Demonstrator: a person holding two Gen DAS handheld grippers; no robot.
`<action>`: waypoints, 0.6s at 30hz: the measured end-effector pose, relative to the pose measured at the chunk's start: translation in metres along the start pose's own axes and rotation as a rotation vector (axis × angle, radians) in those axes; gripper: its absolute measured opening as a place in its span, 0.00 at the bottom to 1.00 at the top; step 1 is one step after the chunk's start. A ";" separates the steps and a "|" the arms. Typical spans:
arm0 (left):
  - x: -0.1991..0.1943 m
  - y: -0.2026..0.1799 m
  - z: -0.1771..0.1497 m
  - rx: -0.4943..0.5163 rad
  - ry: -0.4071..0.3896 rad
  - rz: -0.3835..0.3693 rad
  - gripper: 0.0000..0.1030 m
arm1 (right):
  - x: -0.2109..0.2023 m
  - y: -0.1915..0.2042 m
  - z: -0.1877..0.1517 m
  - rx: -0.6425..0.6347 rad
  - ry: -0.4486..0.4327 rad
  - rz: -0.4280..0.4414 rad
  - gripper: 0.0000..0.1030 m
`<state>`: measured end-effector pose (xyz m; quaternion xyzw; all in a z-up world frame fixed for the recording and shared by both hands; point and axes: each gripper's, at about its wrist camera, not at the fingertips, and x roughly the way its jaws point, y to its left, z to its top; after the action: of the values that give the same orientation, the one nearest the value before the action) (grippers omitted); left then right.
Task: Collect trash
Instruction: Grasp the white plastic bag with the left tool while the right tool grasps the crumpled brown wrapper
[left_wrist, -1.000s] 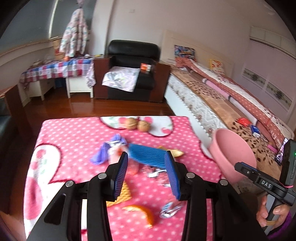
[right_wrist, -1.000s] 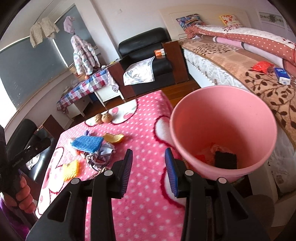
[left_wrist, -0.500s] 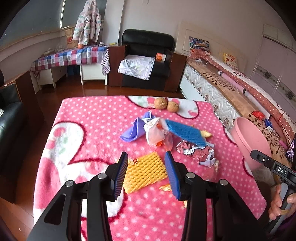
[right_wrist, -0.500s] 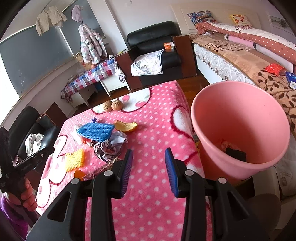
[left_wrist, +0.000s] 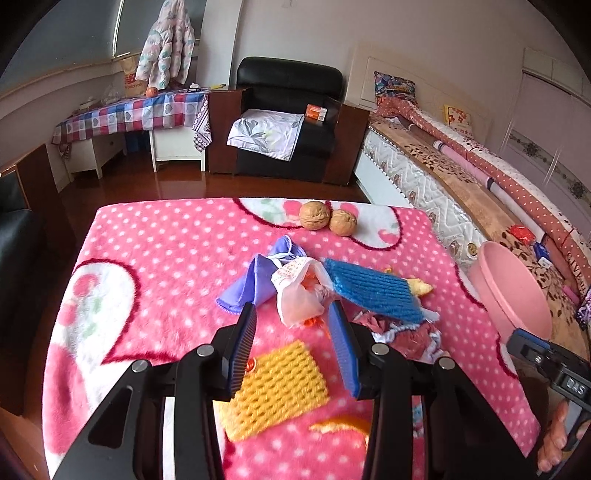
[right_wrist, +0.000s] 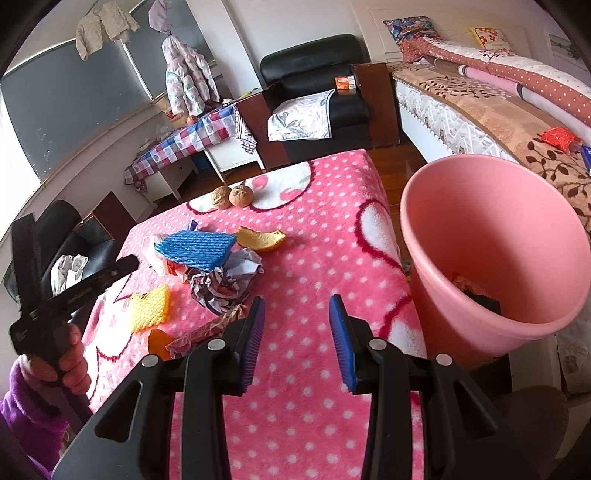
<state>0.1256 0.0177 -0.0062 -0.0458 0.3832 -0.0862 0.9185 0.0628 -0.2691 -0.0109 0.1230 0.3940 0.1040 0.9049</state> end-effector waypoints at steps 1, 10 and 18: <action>0.005 -0.001 0.002 -0.001 0.003 0.001 0.37 | 0.001 0.001 0.000 -0.001 0.005 0.012 0.36; 0.030 0.002 0.007 -0.012 0.025 -0.014 0.18 | 0.029 0.018 -0.001 0.047 0.152 0.179 0.36; 0.016 0.005 0.002 -0.022 -0.009 -0.061 0.13 | 0.057 0.038 -0.003 0.099 0.256 0.218 0.49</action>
<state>0.1386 0.0192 -0.0165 -0.0681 0.3782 -0.1094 0.9167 0.0955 -0.2167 -0.0402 0.1950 0.4951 0.1970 0.8235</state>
